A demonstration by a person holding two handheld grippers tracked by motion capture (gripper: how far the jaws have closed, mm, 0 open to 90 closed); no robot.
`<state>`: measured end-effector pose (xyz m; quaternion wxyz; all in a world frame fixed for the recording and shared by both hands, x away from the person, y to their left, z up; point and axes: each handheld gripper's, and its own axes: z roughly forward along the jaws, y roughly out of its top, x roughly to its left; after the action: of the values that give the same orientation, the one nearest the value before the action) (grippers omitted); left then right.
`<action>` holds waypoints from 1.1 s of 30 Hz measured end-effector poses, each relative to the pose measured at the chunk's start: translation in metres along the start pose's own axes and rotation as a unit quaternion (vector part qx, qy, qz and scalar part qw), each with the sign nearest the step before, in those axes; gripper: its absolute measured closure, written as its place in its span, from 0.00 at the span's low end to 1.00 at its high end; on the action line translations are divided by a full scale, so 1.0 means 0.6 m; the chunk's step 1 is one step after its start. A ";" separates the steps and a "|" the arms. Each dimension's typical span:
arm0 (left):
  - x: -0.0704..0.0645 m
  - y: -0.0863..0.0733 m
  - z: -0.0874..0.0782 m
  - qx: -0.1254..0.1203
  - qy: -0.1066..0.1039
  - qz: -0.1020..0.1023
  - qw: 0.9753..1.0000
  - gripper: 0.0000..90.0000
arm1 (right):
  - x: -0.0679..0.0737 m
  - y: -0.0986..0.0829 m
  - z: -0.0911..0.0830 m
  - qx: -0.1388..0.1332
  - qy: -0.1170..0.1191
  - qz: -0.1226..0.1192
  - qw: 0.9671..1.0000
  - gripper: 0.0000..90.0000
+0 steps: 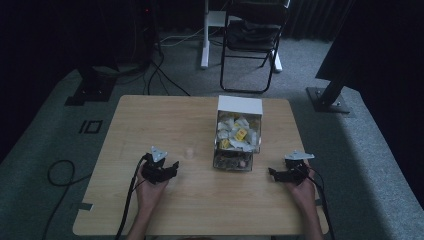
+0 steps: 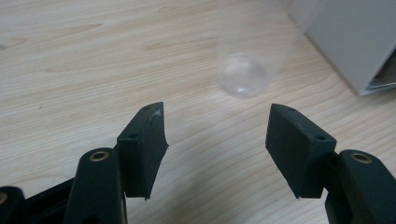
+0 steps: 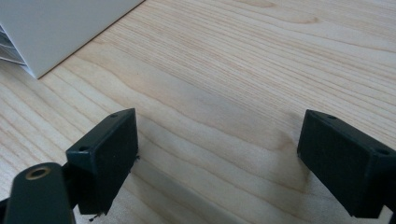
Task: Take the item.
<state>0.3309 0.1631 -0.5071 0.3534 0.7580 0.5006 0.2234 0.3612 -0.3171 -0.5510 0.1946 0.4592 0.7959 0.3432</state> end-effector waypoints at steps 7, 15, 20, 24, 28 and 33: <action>-0.018 0.014 -0.005 -0.010 -0.011 0.013 1.000 0.43 | 0.000 0.000 0.000 0.000 0.000 0.000 1.000 0.14; -0.037 0.023 -0.011 -0.016 -0.023 0.027 0.999 0.43 | 0.000 0.000 0.000 0.000 0.000 0.000 1.000 0.14; -0.047 0.027 -0.015 -0.023 -0.033 0.035 0.999 0.44 | 0.000 0.000 0.000 0.000 0.000 0.000 1.000 0.14; -0.053 0.030 -0.018 -0.028 -0.039 0.038 0.998 0.44 | 0.000 0.000 0.000 0.000 0.000 0.000 1.000 0.14; -0.060 0.034 -0.021 -0.030 -0.045 0.042 0.998 0.44 | 0.000 0.000 0.000 0.000 0.000 0.000 1.000 0.14; -0.068 0.039 -0.022 -0.030 -0.052 0.046 0.997 0.44 | 0.000 0.000 0.000 0.000 0.000 0.000 1.000 0.14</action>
<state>0.3196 0.1239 -0.4804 0.3914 0.7799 0.4388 0.2147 0.3612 -0.3171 -0.5510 0.1946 0.4590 0.7960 0.3432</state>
